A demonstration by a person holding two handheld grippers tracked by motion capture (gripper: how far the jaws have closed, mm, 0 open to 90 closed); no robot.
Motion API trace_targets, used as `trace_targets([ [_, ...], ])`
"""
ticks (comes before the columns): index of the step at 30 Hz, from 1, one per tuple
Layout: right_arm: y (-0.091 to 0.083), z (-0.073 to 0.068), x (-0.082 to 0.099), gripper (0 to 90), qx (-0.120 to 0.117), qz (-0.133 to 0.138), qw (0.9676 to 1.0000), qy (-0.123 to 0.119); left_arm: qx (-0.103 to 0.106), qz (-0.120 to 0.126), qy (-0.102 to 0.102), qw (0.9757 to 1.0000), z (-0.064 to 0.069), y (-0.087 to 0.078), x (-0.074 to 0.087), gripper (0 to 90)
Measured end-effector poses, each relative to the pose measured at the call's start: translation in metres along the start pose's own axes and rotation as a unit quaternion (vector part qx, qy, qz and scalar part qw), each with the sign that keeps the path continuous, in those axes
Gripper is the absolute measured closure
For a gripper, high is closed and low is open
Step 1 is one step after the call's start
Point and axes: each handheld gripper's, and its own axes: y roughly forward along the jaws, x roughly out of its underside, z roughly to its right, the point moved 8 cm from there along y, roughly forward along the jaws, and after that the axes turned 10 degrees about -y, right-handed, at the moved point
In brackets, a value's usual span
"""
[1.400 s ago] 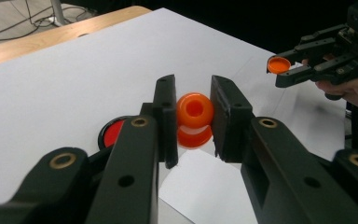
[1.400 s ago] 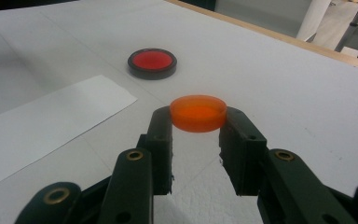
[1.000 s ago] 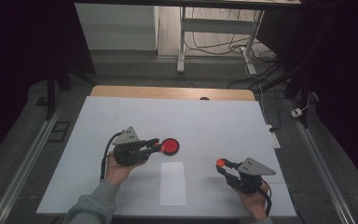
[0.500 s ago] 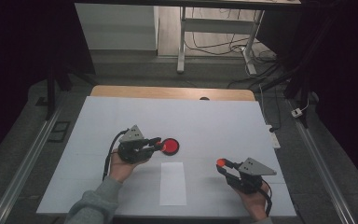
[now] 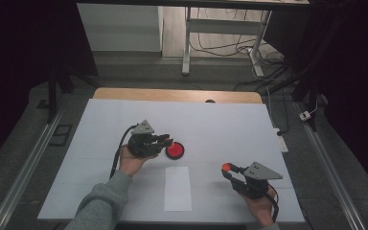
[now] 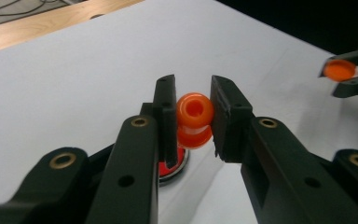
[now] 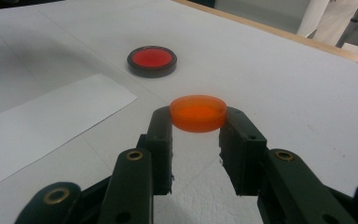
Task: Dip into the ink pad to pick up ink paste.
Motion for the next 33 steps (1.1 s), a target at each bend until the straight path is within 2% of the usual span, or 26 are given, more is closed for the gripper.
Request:
trace_targets([
  [7, 0.000, 0.000, 0.000, 65.4, 0.000, 0.000, 1.0000, -0.001, -0.014, -0.006, 0.003, 0.9999, -0.009, 0.013, -0.003, 72.4],
  [14, 0.000, 0.000, 0.000, 65.4, 0.002, 0.000, 1.0000, -0.001, -0.014, -0.007, 0.000, 0.9999, -0.010, 0.019, -0.003, 72.3],
  [33, -0.001, 0.000, -0.001, 65.4, 0.007, 0.002, 1.0000, -0.001, -0.027, -0.056, 0.002, 0.9980, -0.016, 0.048, 0.016, 72.3],
])
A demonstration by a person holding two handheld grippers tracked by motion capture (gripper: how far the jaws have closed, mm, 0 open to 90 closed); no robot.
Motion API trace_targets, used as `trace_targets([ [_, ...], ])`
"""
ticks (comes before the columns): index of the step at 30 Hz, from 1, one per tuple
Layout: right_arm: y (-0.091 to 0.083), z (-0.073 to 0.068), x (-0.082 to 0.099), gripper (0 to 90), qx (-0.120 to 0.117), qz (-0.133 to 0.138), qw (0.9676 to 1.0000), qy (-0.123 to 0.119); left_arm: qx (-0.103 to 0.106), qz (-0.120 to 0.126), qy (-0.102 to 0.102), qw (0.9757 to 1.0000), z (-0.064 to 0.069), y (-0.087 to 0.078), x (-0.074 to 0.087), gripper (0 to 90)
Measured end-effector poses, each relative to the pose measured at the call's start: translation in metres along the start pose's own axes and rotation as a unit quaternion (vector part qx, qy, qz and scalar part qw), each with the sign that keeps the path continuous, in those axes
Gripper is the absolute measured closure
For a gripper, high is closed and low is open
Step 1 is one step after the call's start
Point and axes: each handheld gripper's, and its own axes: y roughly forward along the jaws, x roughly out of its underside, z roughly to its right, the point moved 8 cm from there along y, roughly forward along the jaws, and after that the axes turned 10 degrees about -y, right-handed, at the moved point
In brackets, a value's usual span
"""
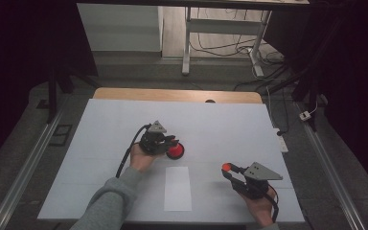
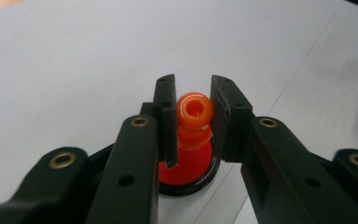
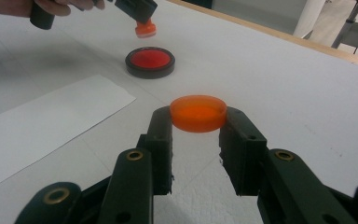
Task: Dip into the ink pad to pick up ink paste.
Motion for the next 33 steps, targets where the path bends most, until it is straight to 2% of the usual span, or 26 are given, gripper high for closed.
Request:
trace_targets([
  [15, 0.000, 0.000, 0.001, 65.3, 0.000, -0.002, 1.0000, 0.001, -0.004, -0.012, 0.001, 0.9999, -0.001, 0.008, 0.006, 72.3],
  [24, 0.001, 0.000, 0.001, 65.3, 0.000, -0.002, 1.0000, 0.000, -0.017, -0.021, 0.005, 0.9996, -0.006, 0.012, 0.011, 72.4],
  [33, 0.000, 0.000, 0.001, 65.3, 0.000, -0.003, 1.0000, 0.001, -0.015, -0.023, 0.007, 0.9996, -0.004, 0.015, 0.012, 72.4],
])
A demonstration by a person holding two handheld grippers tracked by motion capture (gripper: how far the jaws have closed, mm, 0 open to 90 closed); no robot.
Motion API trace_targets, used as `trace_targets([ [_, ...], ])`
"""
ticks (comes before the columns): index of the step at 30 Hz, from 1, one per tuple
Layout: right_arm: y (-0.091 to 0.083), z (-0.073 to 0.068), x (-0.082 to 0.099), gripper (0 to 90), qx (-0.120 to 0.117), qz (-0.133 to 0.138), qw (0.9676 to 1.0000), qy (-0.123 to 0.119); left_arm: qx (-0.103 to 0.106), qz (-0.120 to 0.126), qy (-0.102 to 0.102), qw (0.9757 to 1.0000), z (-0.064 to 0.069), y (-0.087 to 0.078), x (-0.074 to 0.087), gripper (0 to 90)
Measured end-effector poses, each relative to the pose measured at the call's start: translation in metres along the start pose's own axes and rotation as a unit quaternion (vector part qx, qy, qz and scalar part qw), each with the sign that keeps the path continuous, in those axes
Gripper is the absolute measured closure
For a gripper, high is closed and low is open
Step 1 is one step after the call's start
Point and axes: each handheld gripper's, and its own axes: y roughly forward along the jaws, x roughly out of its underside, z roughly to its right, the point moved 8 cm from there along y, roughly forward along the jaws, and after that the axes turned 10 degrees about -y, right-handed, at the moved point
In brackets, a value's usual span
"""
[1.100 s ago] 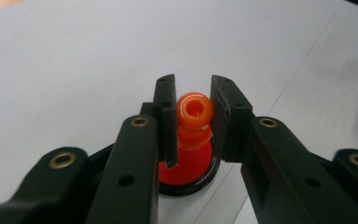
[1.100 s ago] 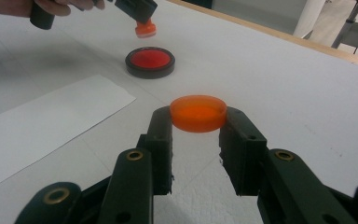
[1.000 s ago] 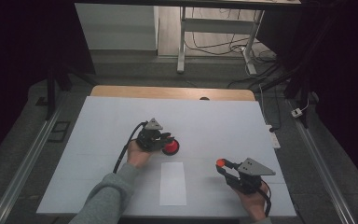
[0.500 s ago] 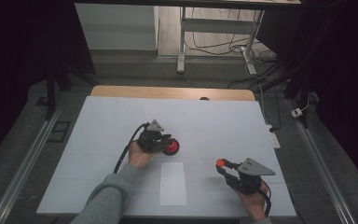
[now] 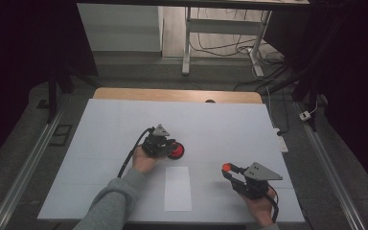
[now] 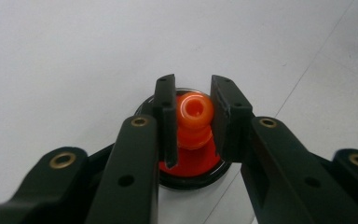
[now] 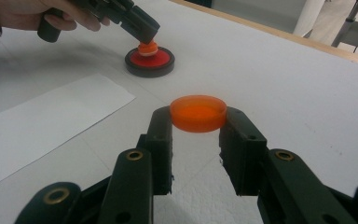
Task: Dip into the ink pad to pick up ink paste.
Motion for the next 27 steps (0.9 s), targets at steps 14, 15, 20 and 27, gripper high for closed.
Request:
trace_targets([
  [14, 0.0001, 0.0001, 0.0003, 65.3, 0.000, -0.001, 1.0000, 0.000, -0.027, -0.008, 0.035, 0.9990, 0.0021, 0.0046, 0.0046, 72.5],
  [15, 0.0001, 0.0000, 0.0002, 65.3, 0.000, -0.001, 1.0000, 0.000, -0.028, -0.009, 0.035, 0.9989, 0.0022, 0.0048, 0.0046, 72.6],
  [20, 0.0002, -0.0009, 0.0000, 65.3, -0.001, -0.001, 1.0000, -0.002, -0.027, -0.008, 0.035, 0.9990, 0.0019, 0.0050, 0.0053, 72.7],
  [27, 0.0005, -0.0012, 0.0000, 65.3, -0.001, -0.001, 1.0000, -0.002, -0.024, -0.009, 0.030, 0.9992, 0.0013, 0.0056, 0.0055, 72.8],
])
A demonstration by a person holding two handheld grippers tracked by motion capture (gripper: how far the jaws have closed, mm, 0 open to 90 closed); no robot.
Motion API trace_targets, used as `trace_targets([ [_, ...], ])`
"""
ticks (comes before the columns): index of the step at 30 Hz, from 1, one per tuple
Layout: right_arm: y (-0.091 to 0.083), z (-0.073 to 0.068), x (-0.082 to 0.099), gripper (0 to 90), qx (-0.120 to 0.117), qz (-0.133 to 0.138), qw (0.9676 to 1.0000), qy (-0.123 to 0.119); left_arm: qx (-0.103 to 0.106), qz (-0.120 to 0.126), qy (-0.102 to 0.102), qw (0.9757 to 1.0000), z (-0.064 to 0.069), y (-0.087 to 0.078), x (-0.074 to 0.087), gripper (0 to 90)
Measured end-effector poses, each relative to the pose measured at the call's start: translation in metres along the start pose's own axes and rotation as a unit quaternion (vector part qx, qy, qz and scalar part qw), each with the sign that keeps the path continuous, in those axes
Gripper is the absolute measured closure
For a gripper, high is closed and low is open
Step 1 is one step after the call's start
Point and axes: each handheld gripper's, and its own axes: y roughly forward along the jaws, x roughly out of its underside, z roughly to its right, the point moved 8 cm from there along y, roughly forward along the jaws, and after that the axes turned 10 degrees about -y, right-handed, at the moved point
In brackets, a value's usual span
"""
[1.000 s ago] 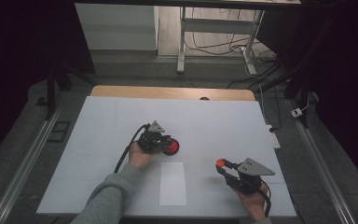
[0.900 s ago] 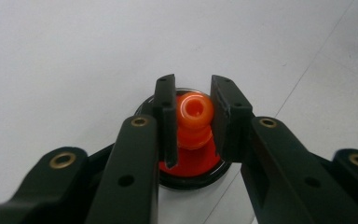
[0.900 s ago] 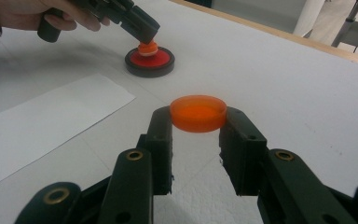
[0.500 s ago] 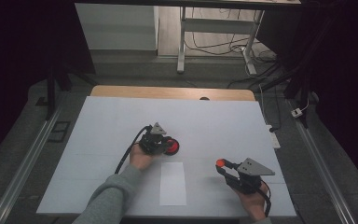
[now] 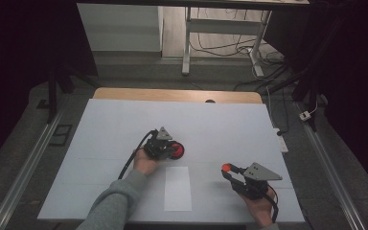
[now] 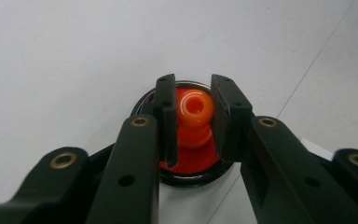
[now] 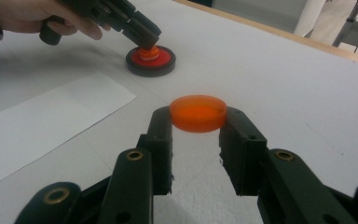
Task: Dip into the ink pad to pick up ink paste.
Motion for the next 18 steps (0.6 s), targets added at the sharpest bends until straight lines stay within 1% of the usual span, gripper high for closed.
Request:
trace_targets([
  [5, -0.0002, -0.0001, 0.0000, 65.3, 0.000, 0.000, 1.0000, 0.000, 0.009, 0.006, -0.006, 0.9999, -0.0016, -0.0001, 0.0010, 72.9],
  [7, -0.0001, 0.0000, 0.0001, 65.3, 0.000, 0.000, 1.0000, 0.000, 0.006, 0.004, -0.003, 1.0000, -0.0007, 0.0003, 0.0007, 72.9],
  [9, 0.0004, 0.0000, 0.0003, 65.3, 0.000, 0.000, 1.0000, 0.000, -0.003, 0.001, 0.006, 1.0000, 0.0006, 0.0009, -0.0001, 72.9],
  [13, 0.0003, -0.0008, -0.0004, 65.3, -0.001, 0.000, 1.0000, -0.001, 0.002, 0.003, -0.001, 1.0000, -0.0003, 0.0006, 0.0006, 72.9],
  [18, -0.0004, -0.0003, -0.0002, 65.3, 0.000, 0.001, 1.0000, 0.000, 0.005, 0.007, -0.004, 1.0000, -0.0008, 0.0002, 0.0016, 72.9],
])
